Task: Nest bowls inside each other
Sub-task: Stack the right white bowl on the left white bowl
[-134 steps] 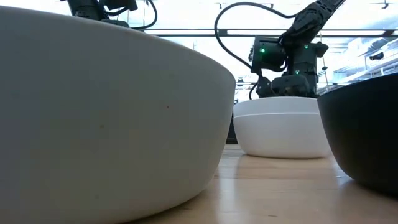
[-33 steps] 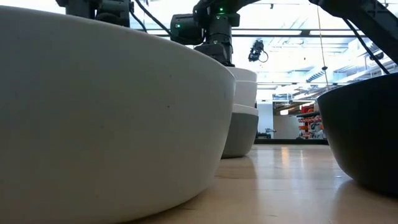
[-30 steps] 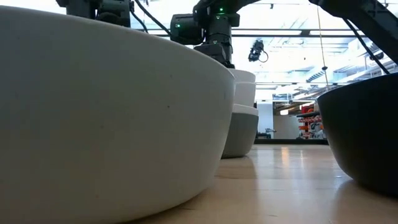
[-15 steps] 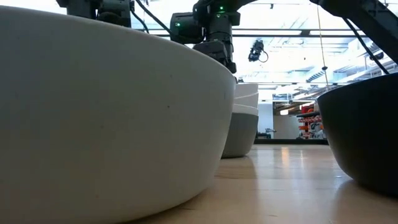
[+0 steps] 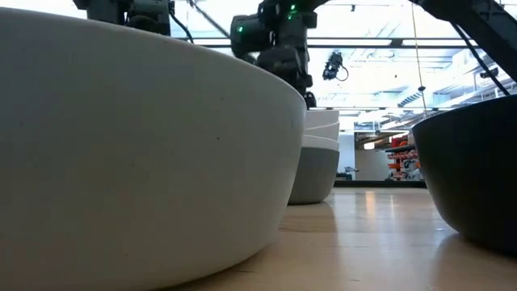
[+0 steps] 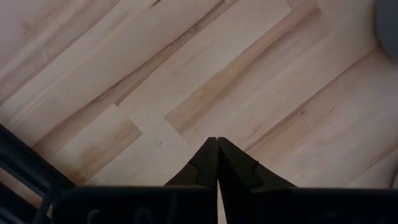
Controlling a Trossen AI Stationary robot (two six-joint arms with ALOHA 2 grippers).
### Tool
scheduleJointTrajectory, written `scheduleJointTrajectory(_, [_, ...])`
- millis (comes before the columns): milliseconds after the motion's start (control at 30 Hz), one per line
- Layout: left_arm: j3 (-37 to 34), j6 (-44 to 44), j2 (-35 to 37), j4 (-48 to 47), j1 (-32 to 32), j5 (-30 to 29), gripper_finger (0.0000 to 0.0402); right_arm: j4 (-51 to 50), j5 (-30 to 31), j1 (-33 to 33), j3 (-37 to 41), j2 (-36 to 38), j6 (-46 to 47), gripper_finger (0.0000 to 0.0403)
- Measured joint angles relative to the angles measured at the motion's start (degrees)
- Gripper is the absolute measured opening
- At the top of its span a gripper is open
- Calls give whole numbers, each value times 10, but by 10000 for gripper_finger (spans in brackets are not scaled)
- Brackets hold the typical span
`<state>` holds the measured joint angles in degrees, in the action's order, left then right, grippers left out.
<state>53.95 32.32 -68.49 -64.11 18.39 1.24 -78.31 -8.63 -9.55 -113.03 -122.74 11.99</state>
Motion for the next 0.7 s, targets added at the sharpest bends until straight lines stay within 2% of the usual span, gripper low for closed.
scheduleJointTrajectory(200, [0,0,0,14,0,-1,31,13,5,-10,-1,61,5,124])
scheduleJointTrajectory(400, [0,1,0,20,0,-1,15,44,7,-1,-1,119,-12,115])
scheduleJointTrajectory(567, [0,1,0,20,0,-1,7,47,11,1,-1,142,-29,59])
scheduleJointTrajectory(700, [0,1,0,20,0,-4,20,52,16,1,-1,140,-38,9])
